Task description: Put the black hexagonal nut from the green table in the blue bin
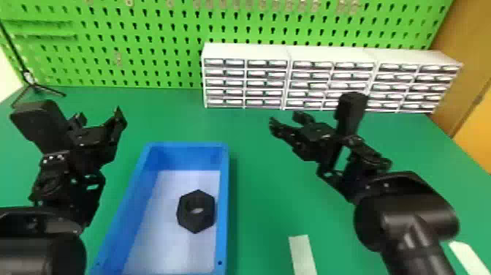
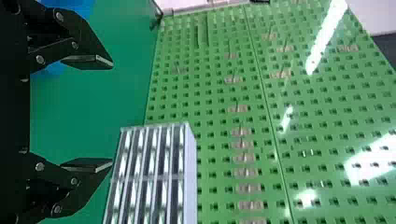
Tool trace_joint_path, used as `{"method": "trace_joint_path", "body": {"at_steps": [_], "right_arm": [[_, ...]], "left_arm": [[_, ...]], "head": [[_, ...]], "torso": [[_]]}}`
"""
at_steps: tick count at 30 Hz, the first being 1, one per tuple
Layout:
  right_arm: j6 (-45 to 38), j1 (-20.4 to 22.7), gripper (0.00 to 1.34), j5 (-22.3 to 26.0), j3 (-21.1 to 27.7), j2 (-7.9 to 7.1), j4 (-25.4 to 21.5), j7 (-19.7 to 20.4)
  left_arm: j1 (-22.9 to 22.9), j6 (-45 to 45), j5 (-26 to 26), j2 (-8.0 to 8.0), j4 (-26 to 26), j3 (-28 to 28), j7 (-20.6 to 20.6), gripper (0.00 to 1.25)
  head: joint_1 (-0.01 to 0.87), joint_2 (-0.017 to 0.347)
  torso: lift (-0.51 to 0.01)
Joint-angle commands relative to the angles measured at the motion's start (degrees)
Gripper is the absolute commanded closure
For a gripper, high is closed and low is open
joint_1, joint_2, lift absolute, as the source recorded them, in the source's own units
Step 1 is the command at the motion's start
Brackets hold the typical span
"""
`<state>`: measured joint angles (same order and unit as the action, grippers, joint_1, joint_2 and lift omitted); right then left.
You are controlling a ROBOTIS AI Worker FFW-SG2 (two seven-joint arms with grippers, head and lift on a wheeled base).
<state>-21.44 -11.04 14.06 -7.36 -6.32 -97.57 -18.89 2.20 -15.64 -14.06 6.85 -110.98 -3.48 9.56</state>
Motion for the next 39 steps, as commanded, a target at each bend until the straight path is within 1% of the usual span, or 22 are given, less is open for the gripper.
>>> {"method": "trace_joint_path", "body": {"at_steps": [1,10,14,20,24,30,36,39], "right_arm": [[0.0,2.1,0.52,-1.9,5.2,0.87,-1.1,0.0],[0.9,4.9,0.52,-3.3,14.4,2.63,-1.7,0.0],[1.1,5.8,0.52,-4.5,17.9,3.07,-2.3,0.0],[3.2,7.3,0.51,-3.9,22.3,3.33,-2.3,0.0],[3.9,8.0,0.51,-2.8,25.4,3.94,-2.3,0.0],[4.7,8.8,0.51,-2.4,27.2,3.59,-2.4,0.0],[5.8,9.1,0.51,-2.3,29.6,3.77,-2.4,0.0],[5.9,9.3,0.51,-2.3,29.9,3.68,-2.4,0.0]], "left_arm": [[0.0,0.0,0.0,0.0,0.1,-0.5,0.0,0.49],[0.2,0.0,0.1,0.0,0.1,-1.2,0.0,0.49],[0.2,0.0,0.1,0.0,0.1,-1.5,0.0,0.49],[0.2,0.0,0.3,0.0,0.1,-2.1,0.0,0.49],[-0.4,0.0,0.3,-0.09,0.2,-2.4,0.0,0.49],[-0.4,0.0,0.1,-0.09,0.2,-2.7,0.0,0.49],[-0.4,0.0,0.0,-0.09,0.2,-2.4,0.0,0.49],[-0.4,0.0,0.0,-0.09,0.2,-2.4,0.0,0.49]], "head": [[0.692,0.008],[0.692,0.008],[0.692,0.008],[0.692,0.008],[0.692,0.008],[0.692,0.008],[0.692,0.008],[0.692,0.008]], "torso": [[-0.097],[-0.097],[-0.097],[-0.097],[-0.097],[-0.097],[-0.097],[-0.097]]}}
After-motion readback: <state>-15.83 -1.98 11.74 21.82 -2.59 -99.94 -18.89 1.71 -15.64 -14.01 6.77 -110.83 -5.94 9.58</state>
